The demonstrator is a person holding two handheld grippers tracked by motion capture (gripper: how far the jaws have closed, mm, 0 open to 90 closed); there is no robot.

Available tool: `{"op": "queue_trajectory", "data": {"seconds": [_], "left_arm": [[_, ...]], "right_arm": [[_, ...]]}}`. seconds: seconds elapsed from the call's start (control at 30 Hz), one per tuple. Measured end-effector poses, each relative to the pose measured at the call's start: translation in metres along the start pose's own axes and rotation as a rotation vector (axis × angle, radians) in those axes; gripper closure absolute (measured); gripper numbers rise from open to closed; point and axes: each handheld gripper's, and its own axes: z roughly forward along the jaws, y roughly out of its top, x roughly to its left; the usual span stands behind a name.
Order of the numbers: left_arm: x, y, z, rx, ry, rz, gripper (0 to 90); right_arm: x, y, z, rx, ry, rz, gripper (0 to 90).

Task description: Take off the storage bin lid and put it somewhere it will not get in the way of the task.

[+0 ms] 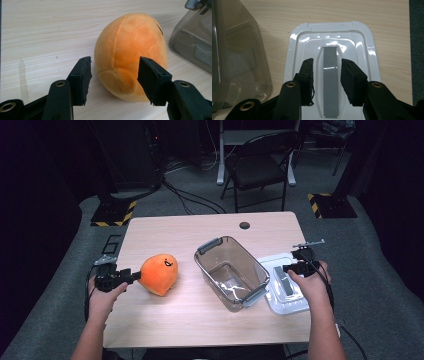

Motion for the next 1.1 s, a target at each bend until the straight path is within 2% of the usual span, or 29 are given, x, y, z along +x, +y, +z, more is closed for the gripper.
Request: {"op": "queue_trajectory", "data": {"seconds": [0.1, 0.27, 0.5, 0.67, 0.83, 0.9, 1.1], "left_arm": [[-0.001, 0.007, 0.001, 0.009, 0.004, 0.02, 43.9], [-0.003, 0.015, 0.003, 0.007, 0.007, 0.021, 43.9], [-0.005, 0.027, 0.011, 0.046, -0.001, 0.037, 43.1], [-0.006, 0.035, 0.016, 0.048, -0.001, 0.039, 42.2], [-0.01, 0.047, 0.023, 0.053, -0.008, 0.057, 40.7], [-0.013, 0.057, 0.03, 0.064, -0.015, 0.075, 40.6], [-0.02, 0.069, 0.04, 0.072, -0.025, 0.085, 40.6]], "right_arm": [[-0.003, -0.001, 0.0, -0.004, 0.005, 0.016, 62.4], [-0.005, -0.002, 0.0, -0.003, 0.009, 0.019, 62.4], [-0.008, -0.003, 0.0, -0.008, 0.01, 0.023, 62.4], [-0.009, -0.003, 0.001, -0.009, 0.013, 0.035, 62.4], [-0.009, -0.004, 0.002, -0.013, 0.01, 0.035, 62.6], [-0.009, -0.004, 0.002, -0.016, 0.013, 0.037, 62.7], [-0.01, -0.004, 0.002, -0.022, 0.014, 0.043, 62.8]]}}
